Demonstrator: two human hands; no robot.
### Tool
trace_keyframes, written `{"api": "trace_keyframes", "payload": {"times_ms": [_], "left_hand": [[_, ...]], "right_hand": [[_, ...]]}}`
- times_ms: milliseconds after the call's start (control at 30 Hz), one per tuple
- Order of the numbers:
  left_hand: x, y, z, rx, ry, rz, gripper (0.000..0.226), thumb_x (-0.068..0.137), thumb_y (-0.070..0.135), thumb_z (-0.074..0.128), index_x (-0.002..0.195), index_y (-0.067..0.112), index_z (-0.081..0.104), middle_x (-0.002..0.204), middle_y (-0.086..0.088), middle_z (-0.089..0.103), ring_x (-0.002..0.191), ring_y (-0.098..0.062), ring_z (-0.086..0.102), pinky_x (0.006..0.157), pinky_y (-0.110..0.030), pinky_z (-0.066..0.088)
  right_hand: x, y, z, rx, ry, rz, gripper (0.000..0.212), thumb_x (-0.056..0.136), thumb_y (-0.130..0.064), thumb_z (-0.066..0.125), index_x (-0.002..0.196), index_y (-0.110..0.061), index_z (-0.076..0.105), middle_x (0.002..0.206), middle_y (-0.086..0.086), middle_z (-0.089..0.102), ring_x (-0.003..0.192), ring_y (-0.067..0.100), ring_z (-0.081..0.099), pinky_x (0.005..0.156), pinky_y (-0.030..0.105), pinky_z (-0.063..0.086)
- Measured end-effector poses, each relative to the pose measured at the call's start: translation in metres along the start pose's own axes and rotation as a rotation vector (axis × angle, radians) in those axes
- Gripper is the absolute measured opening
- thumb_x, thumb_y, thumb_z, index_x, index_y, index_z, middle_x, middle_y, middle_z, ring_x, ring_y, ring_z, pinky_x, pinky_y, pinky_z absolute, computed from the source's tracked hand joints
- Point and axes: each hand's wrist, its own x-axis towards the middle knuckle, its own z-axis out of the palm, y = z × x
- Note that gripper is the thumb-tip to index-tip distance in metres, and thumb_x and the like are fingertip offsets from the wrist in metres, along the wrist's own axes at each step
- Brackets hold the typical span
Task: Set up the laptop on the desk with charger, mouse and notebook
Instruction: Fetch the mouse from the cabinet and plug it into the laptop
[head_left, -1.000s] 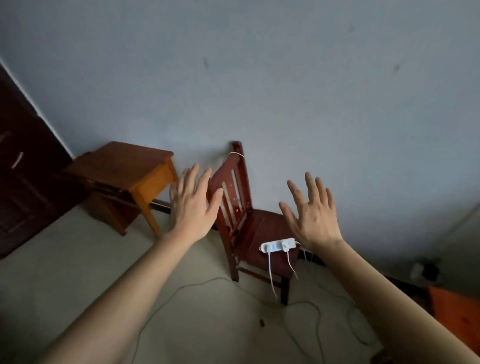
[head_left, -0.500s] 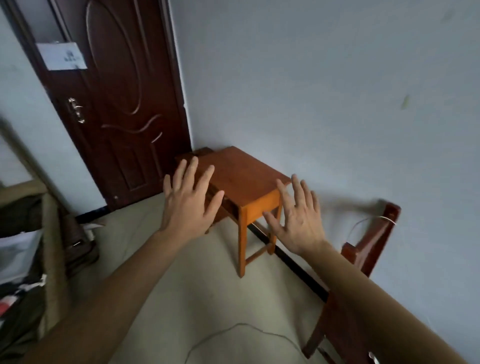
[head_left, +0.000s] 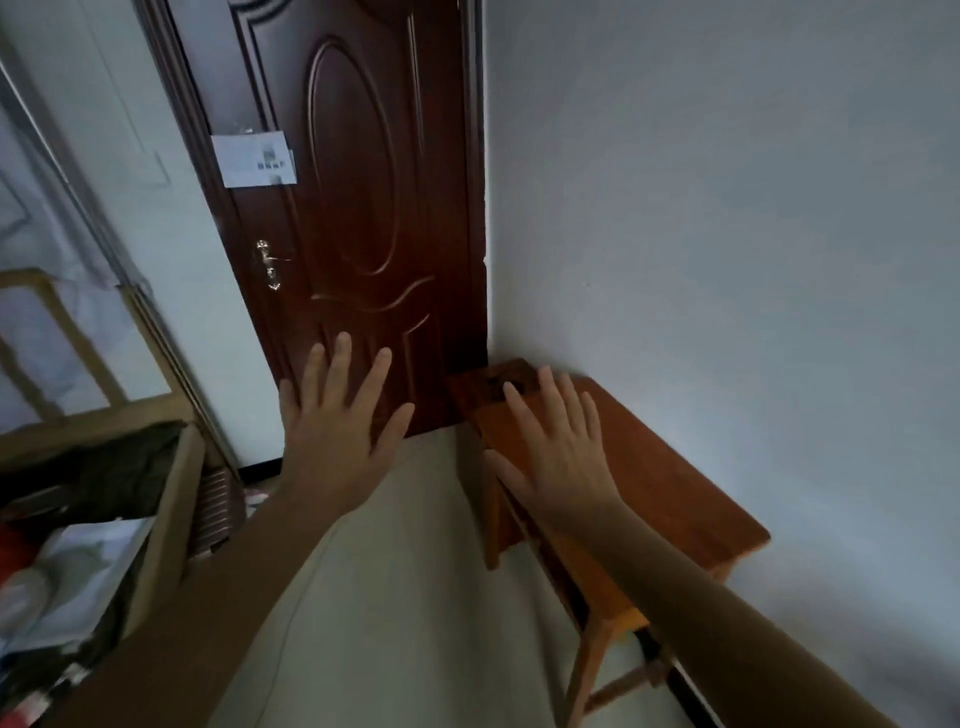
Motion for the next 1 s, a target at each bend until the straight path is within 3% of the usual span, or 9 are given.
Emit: {"api": "trace_keyframes", "payload": {"times_ms": [133,367,600,767,1000], "left_hand": [[0.065,-0.034,0.041,0.015,0.027,-0.036,0.067,0.098,0.064,0.028,0.154,0.027,0.032,0.164,-0.014,0.019,0.149,-0.040,0.017,0.110,-0.070,0.023],[0.157,-0.123,0.146,0.006,-0.067,-0.053,0.069,0.098,0.066,0.021,0.155,0.028,0.030,0.164,-0.013,0.021,0.149,-0.040,0.019,0.109,-0.071,0.025],[0.304,-0.209,0.236,-0.031,-0.157,0.051,0.069,0.098,0.066,0.022,0.155,0.027,0.030,0.164,-0.013,0.021,0.149,-0.038,0.018,0.108,-0.069,0.029],[0.392,-0.226,0.295,-0.110,-0.255,0.111,0.073,0.097,0.067,0.016,0.158,0.029,0.020,0.167,-0.011,0.010,0.152,-0.035,0.008,0.114,-0.067,0.022],[0.486,-0.207,0.399,-0.144,-0.347,0.221,0.074,0.094,0.067,0.008,0.158,0.031,0.018,0.167,-0.011,0.011,0.152,-0.034,0.007,0.115,-0.066,0.018]], "right_hand": [[0.094,0.011,0.035,0.000,0.003,-0.029,0.076,0.096,-0.074,0.026,0.159,-0.037,0.006,0.168,0.007,-0.003,0.154,0.033,-0.007,0.119,0.051,-0.008],[0.228,0.006,0.130,-0.001,-0.005,-0.049,0.076,0.096,-0.074,0.027,0.159,-0.037,0.005,0.168,0.008,-0.001,0.153,0.032,-0.002,0.119,0.052,-0.002],[0.382,-0.007,0.193,-0.034,0.028,0.118,0.075,0.096,-0.075,0.024,0.159,-0.038,0.006,0.168,0.008,-0.002,0.154,0.034,-0.002,0.117,0.049,-0.009],[0.448,0.002,0.227,-0.041,0.018,0.210,0.075,0.095,-0.077,0.019,0.158,-0.040,0.003,0.168,0.008,-0.005,0.154,0.034,-0.007,0.120,0.053,-0.004],[0.530,0.063,0.279,-0.072,-0.019,0.343,0.076,0.092,-0.078,0.007,0.157,-0.041,-0.009,0.167,0.008,-0.015,0.153,0.034,-0.013,0.123,0.057,0.002]]}}
